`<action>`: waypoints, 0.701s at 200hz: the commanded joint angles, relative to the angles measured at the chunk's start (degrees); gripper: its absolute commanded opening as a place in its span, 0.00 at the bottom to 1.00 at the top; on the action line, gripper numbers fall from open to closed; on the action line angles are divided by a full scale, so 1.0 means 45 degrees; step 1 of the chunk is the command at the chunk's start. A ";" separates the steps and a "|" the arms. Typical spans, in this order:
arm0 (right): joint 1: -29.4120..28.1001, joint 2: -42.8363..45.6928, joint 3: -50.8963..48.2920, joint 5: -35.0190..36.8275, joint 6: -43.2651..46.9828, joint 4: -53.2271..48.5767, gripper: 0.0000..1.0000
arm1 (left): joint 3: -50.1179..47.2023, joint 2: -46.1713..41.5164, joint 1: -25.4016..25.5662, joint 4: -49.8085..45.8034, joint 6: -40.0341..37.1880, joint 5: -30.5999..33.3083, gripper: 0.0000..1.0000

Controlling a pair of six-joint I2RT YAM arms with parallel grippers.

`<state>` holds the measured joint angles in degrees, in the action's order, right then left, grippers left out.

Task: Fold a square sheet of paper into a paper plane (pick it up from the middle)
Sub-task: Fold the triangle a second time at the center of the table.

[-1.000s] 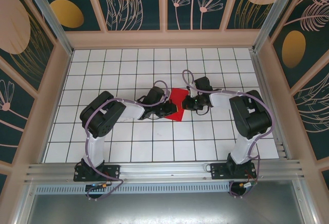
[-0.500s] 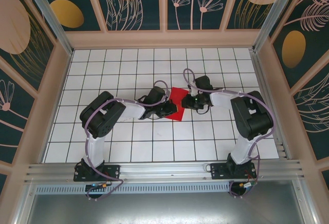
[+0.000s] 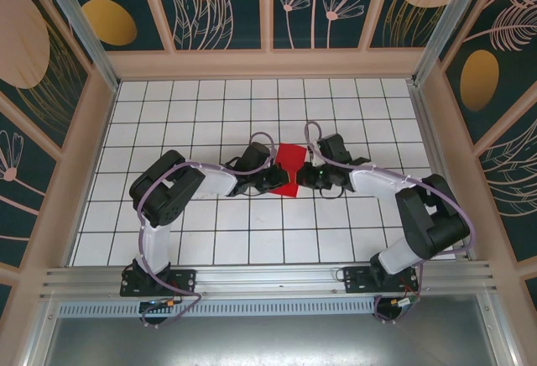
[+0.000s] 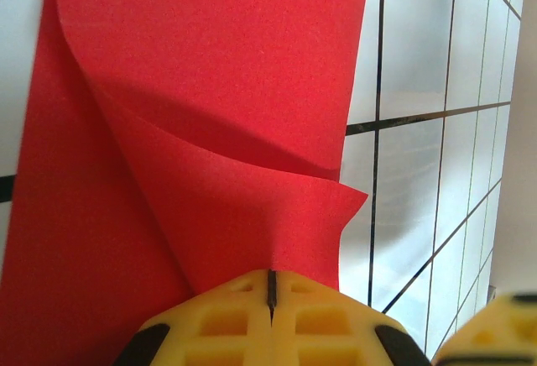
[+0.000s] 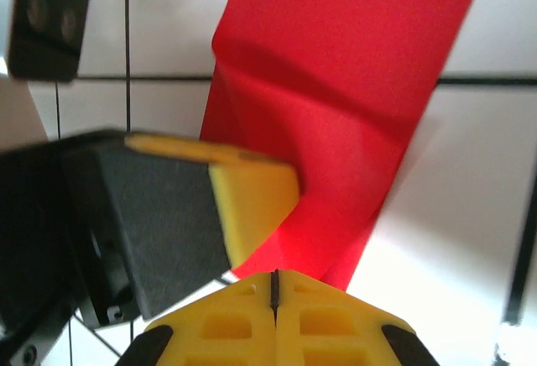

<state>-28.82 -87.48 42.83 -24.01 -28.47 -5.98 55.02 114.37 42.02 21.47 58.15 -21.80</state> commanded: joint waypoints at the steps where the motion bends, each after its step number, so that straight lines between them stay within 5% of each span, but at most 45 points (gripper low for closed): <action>1: -0.0269 -0.0091 -0.0326 -0.0229 -0.0815 0.0729 0.04 | -0.0600 0.0415 -0.0010 -0.1765 0.0019 0.1037 0.00; 140: -0.0852 -0.1214 -0.0220 0.0227 -0.0261 0.0249 0.01 | -0.0626 0.0420 0.0032 -0.1641 0.0306 0.1143 0.00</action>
<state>-32.36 -91.77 41.93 -24.86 -30.59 -3.14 54.74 114.34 42.09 22.09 59.22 -21.47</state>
